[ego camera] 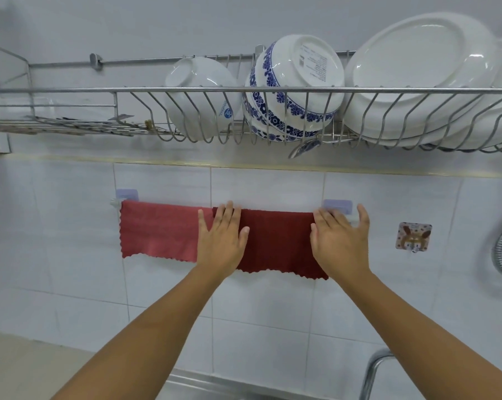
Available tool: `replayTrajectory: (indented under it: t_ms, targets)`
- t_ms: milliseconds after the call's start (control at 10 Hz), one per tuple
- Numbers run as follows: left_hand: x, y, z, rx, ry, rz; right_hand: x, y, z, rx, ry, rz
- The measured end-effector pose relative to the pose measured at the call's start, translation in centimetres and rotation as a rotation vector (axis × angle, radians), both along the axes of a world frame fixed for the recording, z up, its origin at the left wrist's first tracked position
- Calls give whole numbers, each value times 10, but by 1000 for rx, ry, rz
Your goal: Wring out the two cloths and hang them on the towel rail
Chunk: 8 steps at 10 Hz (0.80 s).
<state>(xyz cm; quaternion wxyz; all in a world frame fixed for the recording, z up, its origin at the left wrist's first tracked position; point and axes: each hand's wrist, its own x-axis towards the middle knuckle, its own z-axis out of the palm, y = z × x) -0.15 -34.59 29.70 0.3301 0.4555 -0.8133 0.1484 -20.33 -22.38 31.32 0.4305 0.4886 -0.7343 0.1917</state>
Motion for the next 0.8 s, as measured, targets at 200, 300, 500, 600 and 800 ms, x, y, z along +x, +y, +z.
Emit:
replayTrajectory:
  t_ms: [200,300,500,600,800]
  targets:
    - [-5,8,-7,11,-32,9,19,-9,-3,61,-15,35]
    - [-3,6,-1,39,-47,14,14,-6,-6,55,-12,22]
    - [7,9,12,101,-143,-36,16,4,4,164,-62,13]
    - [14,16,14,130,-183,-16,22,9,10,266,-147,53]
    - [41,50,-7,279,-256,19,44,25,0,406,-243,120]
